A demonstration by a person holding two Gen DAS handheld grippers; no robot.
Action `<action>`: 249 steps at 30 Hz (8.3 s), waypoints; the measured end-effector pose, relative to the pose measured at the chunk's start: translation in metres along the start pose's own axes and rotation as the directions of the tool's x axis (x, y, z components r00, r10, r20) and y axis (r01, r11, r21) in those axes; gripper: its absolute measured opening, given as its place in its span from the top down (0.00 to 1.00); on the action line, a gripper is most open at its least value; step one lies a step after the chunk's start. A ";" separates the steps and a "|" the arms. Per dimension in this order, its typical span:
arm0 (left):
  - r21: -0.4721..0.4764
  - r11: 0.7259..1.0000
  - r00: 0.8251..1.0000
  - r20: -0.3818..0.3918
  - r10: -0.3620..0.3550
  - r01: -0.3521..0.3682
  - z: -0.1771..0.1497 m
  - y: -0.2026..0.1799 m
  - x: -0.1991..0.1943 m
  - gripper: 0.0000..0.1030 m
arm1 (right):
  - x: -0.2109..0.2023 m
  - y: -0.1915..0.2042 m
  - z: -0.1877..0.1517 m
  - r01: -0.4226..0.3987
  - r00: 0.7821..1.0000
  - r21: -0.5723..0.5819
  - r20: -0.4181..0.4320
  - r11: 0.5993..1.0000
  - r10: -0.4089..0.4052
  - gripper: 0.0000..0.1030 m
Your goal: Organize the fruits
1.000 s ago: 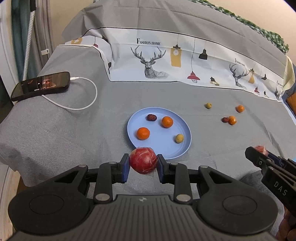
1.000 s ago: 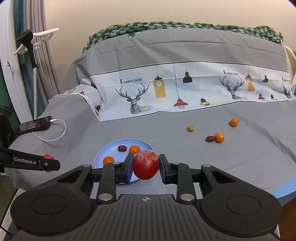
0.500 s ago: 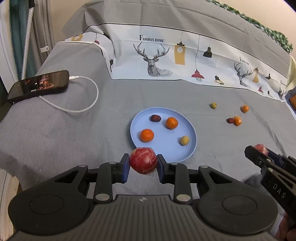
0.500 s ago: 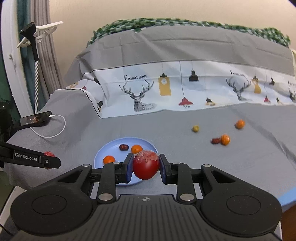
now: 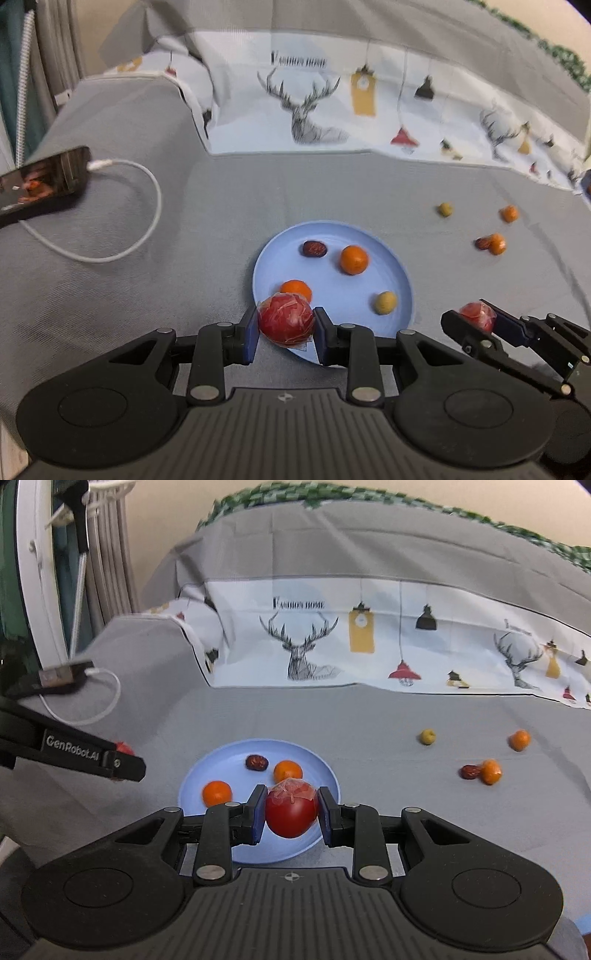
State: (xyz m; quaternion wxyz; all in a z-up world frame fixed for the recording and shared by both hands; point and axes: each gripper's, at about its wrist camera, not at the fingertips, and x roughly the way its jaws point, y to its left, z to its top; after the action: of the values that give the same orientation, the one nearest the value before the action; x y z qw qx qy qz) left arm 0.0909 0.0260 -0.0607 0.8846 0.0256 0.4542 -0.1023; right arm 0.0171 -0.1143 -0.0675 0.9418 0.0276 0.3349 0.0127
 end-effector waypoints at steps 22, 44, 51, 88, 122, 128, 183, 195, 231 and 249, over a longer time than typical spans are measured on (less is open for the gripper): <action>0.054 0.997 0.988 -0.143 0.057 -0.050 0.029 -0.013 0.121 0.08 | 0.119 -0.005 -0.013 -0.080 0.980 -0.068 -0.185 0.994 0.066 0.62; 0.043 0.987 0.977 -0.136 0.162 -0.157 -0.049 -0.013 -0.025 0.00 | -0.032 0.002 -0.029 -0.009 0.991 0.013 -0.131 1.000 0.010 0.03; 0.032 0.986 0.983 -0.074 0.168 -0.166 -0.067 -0.019 -0.062 0.00 | -0.081 0.004 -0.037 -0.003 1.000 -0.016 0.003 1.000 0.003 0.01; 0.076 0.987 0.986 -0.078 0.149 -0.143 -0.039 -0.049 -0.065 0.00 | -0.086 -0.038 -0.039 0.078 0.995 0.131 0.052 0.988 -0.085 0.01; 0.010 0.970 0.957 -0.163 -0.239 0.244 0.051 -0.353 0.207 0.06 | 0.156 -0.429 -0.043 0.401 0.915 0.278 -0.177 0.873 -0.363 0.01; -0.267 0.937 0.948 -0.162 -0.274 0.225 0.071 -0.346 0.244 0.16 | 0.199 -0.441 -0.034 0.306 0.952 0.124 -0.068 0.944 -0.299 0.01; -0.045 0.981 0.982 0.013 -0.190 0.191 -0.048 -0.066 -0.094 0.64 | -0.125 -0.063 -0.037 -0.014 0.989 0.199 0.150 0.980 -0.017 0.62; -0.100 0.975 0.979 0.052 -0.196 0.200 -0.064 -0.035 -0.122 0.64 | -0.148 -0.021 -0.033 -0.027 0.980 0.058 0.196 0.998 0.016 0.62; -0.122 0.975 0.983 0.038 -0.181 0.185 -0.053 -0.030 -0.107 0.64 | -0.129 -0.021 -0.033 -0.028 0.989 0.080 0.149 0.996 0.016 0.62; -0.183 0.975 0.992 0.038 -0.119 0.124 -0.017 0.003 -0.069 0.64 | -0.082 -0.016 -0.021 -0.025 0.997 0.062 0.081 0.998 0.019 0.62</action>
State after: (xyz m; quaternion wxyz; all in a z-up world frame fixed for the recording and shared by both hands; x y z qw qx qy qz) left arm 0.0391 0.0424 -0.0154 0.8812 -0.0858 0.4508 -0.1138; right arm -0.0598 -0.1332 -0.0324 0.9530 0.0613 0.2966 0.0114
